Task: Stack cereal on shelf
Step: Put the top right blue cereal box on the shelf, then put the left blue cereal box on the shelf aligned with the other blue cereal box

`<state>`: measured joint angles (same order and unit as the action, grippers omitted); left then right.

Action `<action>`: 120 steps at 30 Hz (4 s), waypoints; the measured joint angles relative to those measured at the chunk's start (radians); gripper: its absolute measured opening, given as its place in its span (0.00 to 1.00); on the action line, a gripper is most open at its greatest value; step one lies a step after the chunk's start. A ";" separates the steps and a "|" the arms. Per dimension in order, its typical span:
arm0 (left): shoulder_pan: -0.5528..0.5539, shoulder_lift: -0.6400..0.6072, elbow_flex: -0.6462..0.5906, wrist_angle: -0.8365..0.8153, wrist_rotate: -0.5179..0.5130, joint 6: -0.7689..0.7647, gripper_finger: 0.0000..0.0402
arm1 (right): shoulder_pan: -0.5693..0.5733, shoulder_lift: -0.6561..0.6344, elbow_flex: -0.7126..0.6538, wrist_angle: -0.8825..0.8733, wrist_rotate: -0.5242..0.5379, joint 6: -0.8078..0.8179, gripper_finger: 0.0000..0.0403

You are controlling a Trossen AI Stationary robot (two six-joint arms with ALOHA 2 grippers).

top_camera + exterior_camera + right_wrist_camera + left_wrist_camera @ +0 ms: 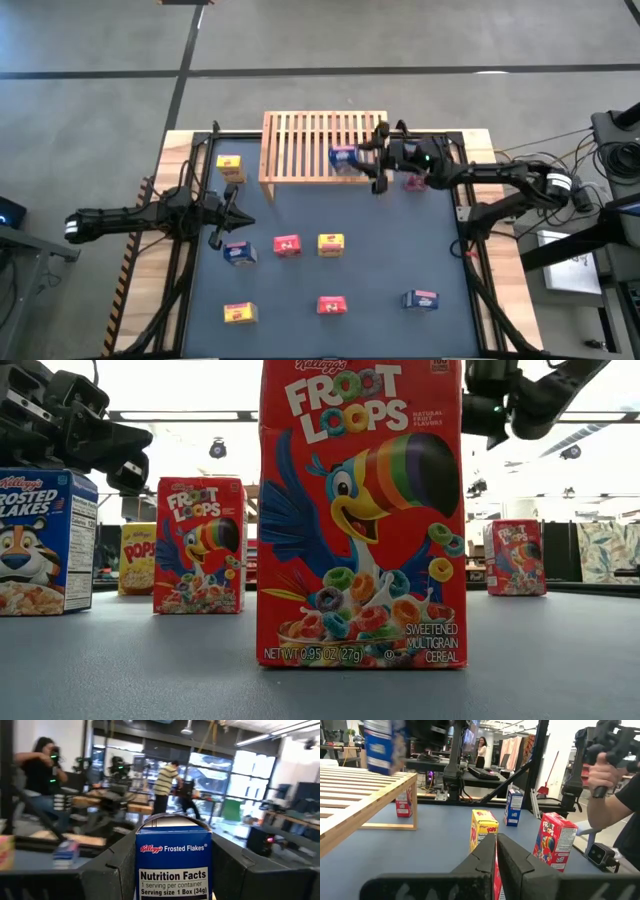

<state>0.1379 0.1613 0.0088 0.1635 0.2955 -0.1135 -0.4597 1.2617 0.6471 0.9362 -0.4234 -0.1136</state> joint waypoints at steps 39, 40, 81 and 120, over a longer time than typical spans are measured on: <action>0.000 0.001 0.000 0.000 0.000 0.000 0.00 | -0.554 0.402 0.206 0.372 -0.501 0.463 0.44; 0.000 0.001 0.000 0.000 0.000 0.000 0.00 | -0.556 0.409 0.212 0.371 -0.502 0.464 0.44; 0.000 0.001 0.000 0.000 0.000 0.000 0.00 | -0.541 -0.070 0.163 -0.118 -0.578 0.311 0.70; 0.000 0.001 0.000 0.000 0.000 0.000 0.00 | -0.268 -0.623 -0.434 -0.200 -0.258 0.286 0.67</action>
<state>0.1383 0.1623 0.0090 0.1631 0.2955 -0.1135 -0.7279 0.6384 0.2132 0.7364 -0.6811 0.1719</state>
